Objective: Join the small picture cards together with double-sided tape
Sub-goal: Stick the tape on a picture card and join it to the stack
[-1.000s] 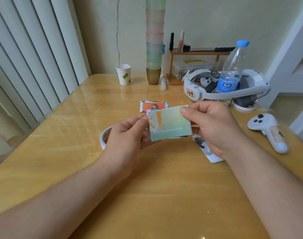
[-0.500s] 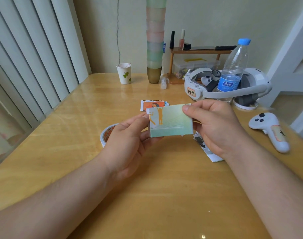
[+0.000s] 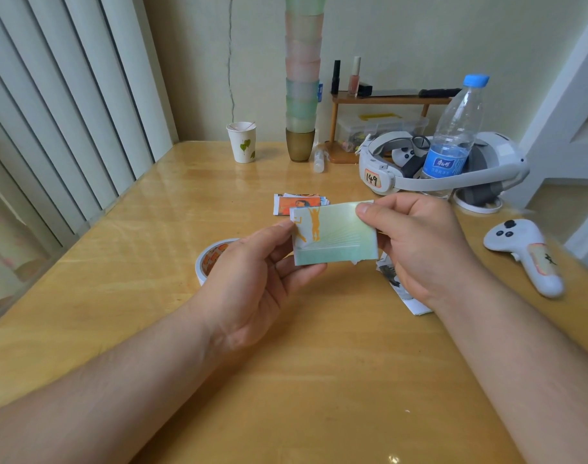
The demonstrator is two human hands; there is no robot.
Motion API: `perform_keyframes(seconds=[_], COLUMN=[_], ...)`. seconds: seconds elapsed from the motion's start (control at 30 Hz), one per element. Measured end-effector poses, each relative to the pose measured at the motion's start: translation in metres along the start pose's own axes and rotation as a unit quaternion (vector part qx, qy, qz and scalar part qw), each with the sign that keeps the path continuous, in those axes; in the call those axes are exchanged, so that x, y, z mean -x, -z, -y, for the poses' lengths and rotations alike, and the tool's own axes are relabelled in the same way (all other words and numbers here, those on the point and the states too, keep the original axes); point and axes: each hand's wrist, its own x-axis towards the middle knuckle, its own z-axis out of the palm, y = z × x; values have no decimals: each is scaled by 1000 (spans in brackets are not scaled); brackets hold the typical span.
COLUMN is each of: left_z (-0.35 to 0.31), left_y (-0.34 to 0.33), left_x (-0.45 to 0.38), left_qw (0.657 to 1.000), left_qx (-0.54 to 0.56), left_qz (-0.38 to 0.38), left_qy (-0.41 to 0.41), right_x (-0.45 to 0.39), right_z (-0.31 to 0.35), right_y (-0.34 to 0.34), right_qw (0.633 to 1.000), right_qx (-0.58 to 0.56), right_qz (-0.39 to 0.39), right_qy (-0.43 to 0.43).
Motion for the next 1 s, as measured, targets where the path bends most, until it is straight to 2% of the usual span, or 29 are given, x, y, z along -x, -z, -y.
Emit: perform_keyframes(seconds=[0.53, 1.0], left_z=[0, 1], left_y=[-2, -4], left_x=[0, 3], left_qw=[999, 997], left_qx=[-21, -50], left_qz=[-28, -16], left_qy=[-14, -53], right_x=[-1, 0], right_z=[-3, -3], right_y=[0, -1], right_qw=[1000, 999], right_qx=[11, 33], right_qz=[-1, -10], right_qy=[13, 15])
